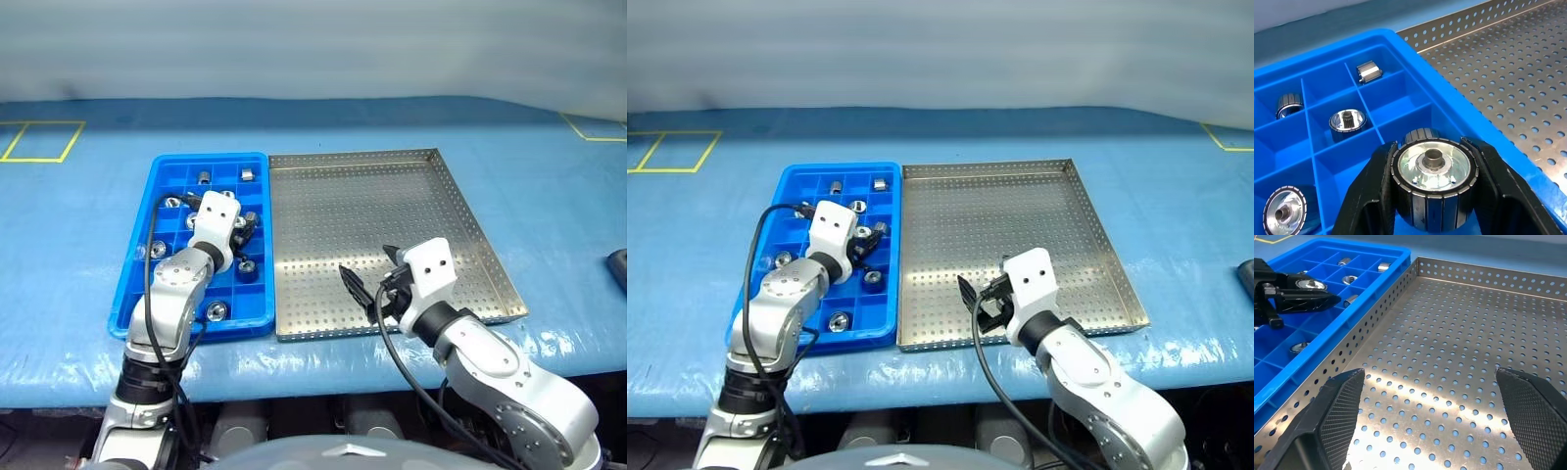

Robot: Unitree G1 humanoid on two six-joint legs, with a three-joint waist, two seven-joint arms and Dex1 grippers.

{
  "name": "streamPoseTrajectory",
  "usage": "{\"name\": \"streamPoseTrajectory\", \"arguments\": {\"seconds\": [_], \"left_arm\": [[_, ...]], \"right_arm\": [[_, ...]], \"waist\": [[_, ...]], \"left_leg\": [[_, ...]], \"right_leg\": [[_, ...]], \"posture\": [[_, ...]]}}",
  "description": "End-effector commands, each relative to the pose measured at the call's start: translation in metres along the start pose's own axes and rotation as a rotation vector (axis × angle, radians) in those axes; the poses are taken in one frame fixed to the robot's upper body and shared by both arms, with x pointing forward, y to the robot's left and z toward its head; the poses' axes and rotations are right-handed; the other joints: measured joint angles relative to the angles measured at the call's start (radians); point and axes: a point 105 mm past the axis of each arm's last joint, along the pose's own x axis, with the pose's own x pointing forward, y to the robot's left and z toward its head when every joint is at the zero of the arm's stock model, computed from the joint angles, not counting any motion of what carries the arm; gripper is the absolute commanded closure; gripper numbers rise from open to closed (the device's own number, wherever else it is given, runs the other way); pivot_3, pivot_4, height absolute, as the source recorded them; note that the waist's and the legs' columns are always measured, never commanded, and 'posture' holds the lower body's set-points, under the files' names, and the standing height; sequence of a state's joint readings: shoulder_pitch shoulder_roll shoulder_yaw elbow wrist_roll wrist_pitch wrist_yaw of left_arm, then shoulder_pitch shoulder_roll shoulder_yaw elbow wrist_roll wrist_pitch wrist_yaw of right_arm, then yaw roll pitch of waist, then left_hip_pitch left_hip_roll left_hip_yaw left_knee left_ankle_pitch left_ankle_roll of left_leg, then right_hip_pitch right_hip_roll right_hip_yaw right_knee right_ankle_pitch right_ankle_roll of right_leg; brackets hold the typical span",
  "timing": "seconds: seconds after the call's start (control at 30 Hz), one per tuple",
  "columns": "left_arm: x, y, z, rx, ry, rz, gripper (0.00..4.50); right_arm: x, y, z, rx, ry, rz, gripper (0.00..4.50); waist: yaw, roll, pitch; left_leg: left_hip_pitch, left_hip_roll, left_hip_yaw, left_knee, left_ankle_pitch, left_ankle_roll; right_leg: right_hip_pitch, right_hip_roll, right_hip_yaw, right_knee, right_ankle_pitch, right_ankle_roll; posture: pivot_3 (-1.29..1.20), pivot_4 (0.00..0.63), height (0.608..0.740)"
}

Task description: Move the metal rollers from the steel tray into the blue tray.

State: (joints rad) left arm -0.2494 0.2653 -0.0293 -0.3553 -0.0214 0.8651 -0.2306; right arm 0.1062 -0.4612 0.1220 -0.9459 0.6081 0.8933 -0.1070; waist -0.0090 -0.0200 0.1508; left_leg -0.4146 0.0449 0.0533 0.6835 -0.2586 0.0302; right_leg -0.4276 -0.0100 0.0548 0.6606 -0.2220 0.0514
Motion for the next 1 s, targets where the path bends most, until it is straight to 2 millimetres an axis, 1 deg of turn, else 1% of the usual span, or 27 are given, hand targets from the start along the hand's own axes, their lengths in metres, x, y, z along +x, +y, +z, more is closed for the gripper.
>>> {"name": "streamPoseTrajectory", "arguments": {"seconds": [0.03,0.17,0.33,0.53,0.67,0.73,0.8,0.93,0.97,1.0], "left_arm": [[-0.005,0.009,0.015,-0.007,-0.061,0.081,2.78],[-0.007,0.015,0.012,-0.029,-0.055,0.132,2.78],[-0.011,0.016,0.003,-0.038,-0.018,0.154,2.78],[-0.017,0.025,-0.010,-0.068,0.036,0.215,2.78],[-0.016,0.022,-0.019,-0.083,0.079,0.200,2.78],[-0.016,0.020,-0.019,-0.087,0.080,0.186,2.03],[-0.014,0.018,-0.014,-0.104,0.053,0.166,1.43],[-0.012,0.009,0.007,-0.093,-0.060,0.065,0.13],[-0.012,0.007,0.015,-0.091,-0.104,0.042,0.04],[-0.012,0.005,0.024,-0.094,-0.148,0.016,0.04]], "right_arm": [[-0.004,-0.001,0.006,-0.007,-0.026,-0.012,0.00],[-0.005,-0.001,0.005,-0.004,-0.024,-0.015,0.00],[-0.005,0.000,0.005,-0.004,-0.023,-0.008,0.00],[-0.004,0.001,0.004,-0.006,-0.013,0.004,0.00],[-0.002,0.001,0.005,-0.007,-0.016,0.012,0.00],[-0.002,0.001,0.005,-0.007,-0.017,0.011,0.00],[-0.002,0.001,0.005,-0.007,-0.016,0.008,0.00],[-0.004,0.000,0.005,-0.007,-0.018,-0.006,0.00],[-0.004,-0.001,0.006,-0.005,-0.020,-0.010,0.00],[-0.005,-0.001,0.006,-0.002,-0.022,-0.013,0.00]], "waist": [[0.000,0.000,0.000],[0.000,-0.001,0.000],[-0.001,-0.001,-0.001],[0.000,-0.001,-0.001],[0.001,-0.001,-0.001],[0.001,-0.002,-0.001],[0.001,-0.002,-0.001],[0.008,-0.002,-0.001],[0.012,-0.002,-0.001],[0.015,-0.002,-0.001]], "left_leg": [[0.000,0.000,0.000,0.000,0.000,0.000],[0.000,0.000,0.000,0.000,0.000,0.000],[0.000,0.000,0.000,0.000,0.000,0.000],[0.000,0.000,0.000,0.000,0.000,0.000],[0.000,0.000,0.000,0.000,0.000,0.000],[0.001,0.000,0.000,0.000,0.000,0.000],[0.000,0.000,0.000,0.000,0.000,0.000],[0.000,0.000,0.000,0.000,0.000,0.000],[0.000,0.000,0.000,0.000,0.000,0.000],[0.000,0.000,0.000,0.000,0.000,0.000]], "right_leg": [[0.000,0.000,0.000,0.000,0.000,0.000],[0.000,0.000,0.000,0.000,0.000,0.000],[0.000,0.000,0.000,0.000,0.000,0.000],[0.000,-0.001,0.000,0.000,0.000,0.000],[0.000,0.000,0.000,0.000,-0.001,-0.001],[0.000,0.000,0.000,0.000,-0.001,-0.001],[0.000,0.000,0.000,0.000,-0.001,-0.001],[0.000,-0.001,0.000,0.000,-0.001,-0.002],[0.000,-0.001,0.000,0.000,-0.001,-0.002],[0.000,-0.002,-0.001,0.000,-0.001,-0.002]], "posture": [[0.04,0.150,0.740],[0.05,0.150,0.740],[0.06,0.150,0.740],[0.07,0.150,0.740],[0.07,0.150,0.740],[0.07,0.150,0.740],[0.06,0.150,0.740],[0.04,0.150,0.740],[0.04,0.150,0.740],[0.04,0.150,0.740]]}}
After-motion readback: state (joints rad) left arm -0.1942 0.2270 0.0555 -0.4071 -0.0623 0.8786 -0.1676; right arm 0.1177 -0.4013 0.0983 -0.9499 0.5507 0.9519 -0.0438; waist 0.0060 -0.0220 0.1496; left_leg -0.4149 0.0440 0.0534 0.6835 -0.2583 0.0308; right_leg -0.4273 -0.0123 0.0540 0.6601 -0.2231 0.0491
